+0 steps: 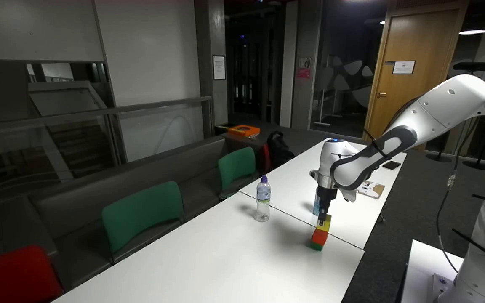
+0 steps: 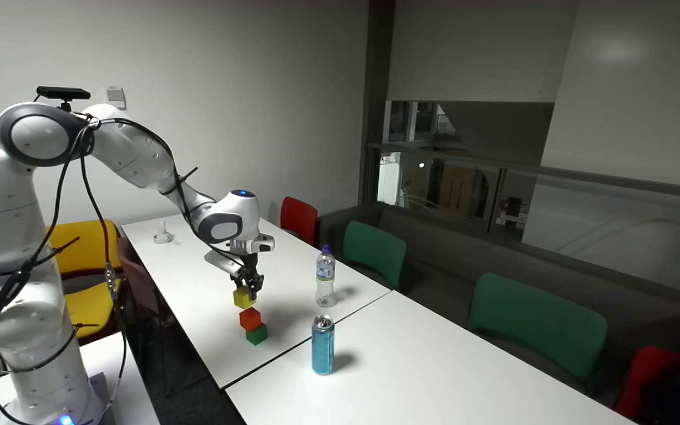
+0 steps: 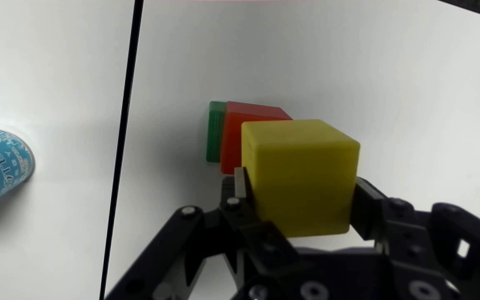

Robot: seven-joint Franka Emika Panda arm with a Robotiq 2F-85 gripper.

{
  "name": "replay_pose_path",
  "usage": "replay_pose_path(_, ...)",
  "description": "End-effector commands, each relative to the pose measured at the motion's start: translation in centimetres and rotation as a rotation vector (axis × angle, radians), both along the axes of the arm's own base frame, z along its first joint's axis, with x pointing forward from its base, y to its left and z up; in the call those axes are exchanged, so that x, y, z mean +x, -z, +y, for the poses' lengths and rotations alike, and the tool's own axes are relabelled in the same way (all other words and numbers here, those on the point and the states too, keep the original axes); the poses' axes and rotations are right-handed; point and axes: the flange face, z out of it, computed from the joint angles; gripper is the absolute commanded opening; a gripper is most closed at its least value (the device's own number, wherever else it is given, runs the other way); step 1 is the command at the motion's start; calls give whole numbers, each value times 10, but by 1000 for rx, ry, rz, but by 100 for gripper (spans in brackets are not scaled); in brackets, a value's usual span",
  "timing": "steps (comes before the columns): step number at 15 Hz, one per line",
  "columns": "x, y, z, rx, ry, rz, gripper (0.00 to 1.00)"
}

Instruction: Stack the three blocks together.

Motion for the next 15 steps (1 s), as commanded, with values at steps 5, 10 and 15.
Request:
replay_pose_path(5,-2,0,-2,7,4,-20,32)
replay_pose_path(10,-1,3,1,7,5,-31,32)
replay_pose_path(15,2,12,2,10,1,-25,32)
